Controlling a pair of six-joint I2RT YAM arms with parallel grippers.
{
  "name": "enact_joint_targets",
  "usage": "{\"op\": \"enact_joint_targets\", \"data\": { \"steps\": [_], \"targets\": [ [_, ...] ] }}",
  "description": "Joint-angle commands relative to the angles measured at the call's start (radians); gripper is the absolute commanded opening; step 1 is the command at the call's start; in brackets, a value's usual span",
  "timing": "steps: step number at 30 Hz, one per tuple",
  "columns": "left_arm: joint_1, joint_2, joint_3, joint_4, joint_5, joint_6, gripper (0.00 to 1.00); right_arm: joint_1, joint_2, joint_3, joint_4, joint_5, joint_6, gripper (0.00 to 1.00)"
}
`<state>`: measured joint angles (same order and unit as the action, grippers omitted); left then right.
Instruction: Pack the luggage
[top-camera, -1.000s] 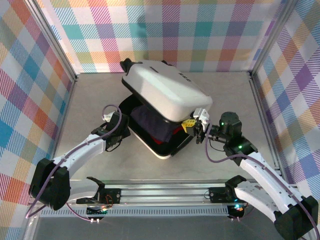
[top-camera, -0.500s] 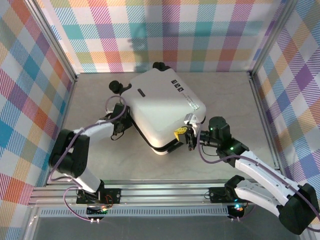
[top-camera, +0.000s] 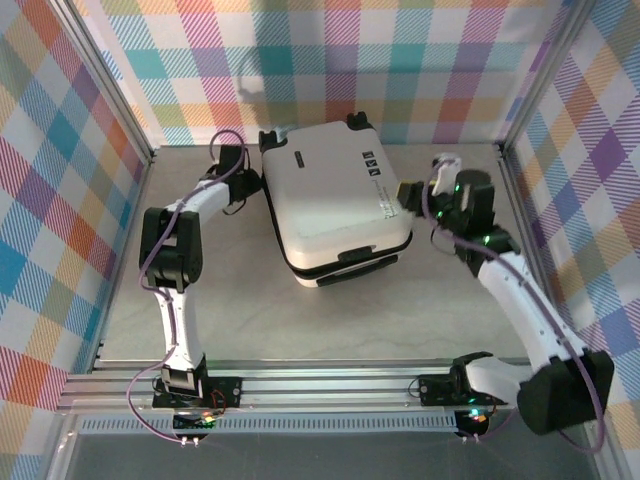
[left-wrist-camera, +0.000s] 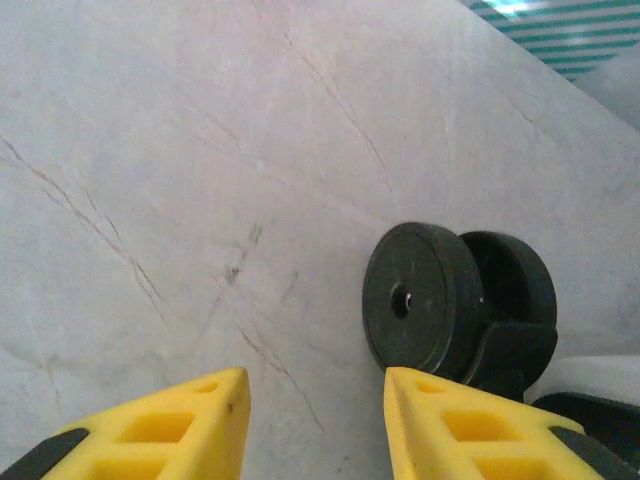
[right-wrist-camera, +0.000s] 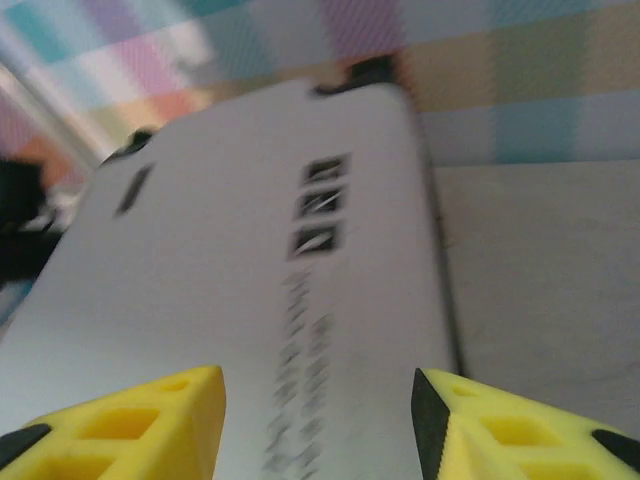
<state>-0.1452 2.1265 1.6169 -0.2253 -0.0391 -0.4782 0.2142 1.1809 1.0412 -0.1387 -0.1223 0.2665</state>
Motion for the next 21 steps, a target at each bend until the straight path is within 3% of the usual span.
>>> {"op": "enact_joint_targets", "data": {
  "steps": [1, 5, 12, 18, 21],
  "targets": [
    [-0.016, -0.055, 0.035, -0.135, -0.018, 0.046, 0.40, -0.092, 0.145, 0.093, -0.137, -0.080, 0.078, 0.56],
    [-0.020, -0.189, -0.116, -0.158, -0.075, 0.046, 0.42, -0.166, 0.302, 0.148, -0.133, -0.158, 0.100, 0.57],
    [-0.107, -0.363, -0.312, -0.182, -0.095, 0.024, 0.44, -0.168, 0.397, 0.119, -0.113, -0.217, 0.089, 0.56],
    [-0.226, -0.401, -0.392, -0.193, -0.101, 0.001, 0.45, -0.118, 0.399, 0.040, -0.097, -0.238, 0.065, 0.55],
    [-0.242, -0.396, -0.384, -0.169, -0.081, 0.003, 0.45, -0.060, 0.395, 0.018, -0.095, -0.234, 0.050, 0.54]
  ]
}}
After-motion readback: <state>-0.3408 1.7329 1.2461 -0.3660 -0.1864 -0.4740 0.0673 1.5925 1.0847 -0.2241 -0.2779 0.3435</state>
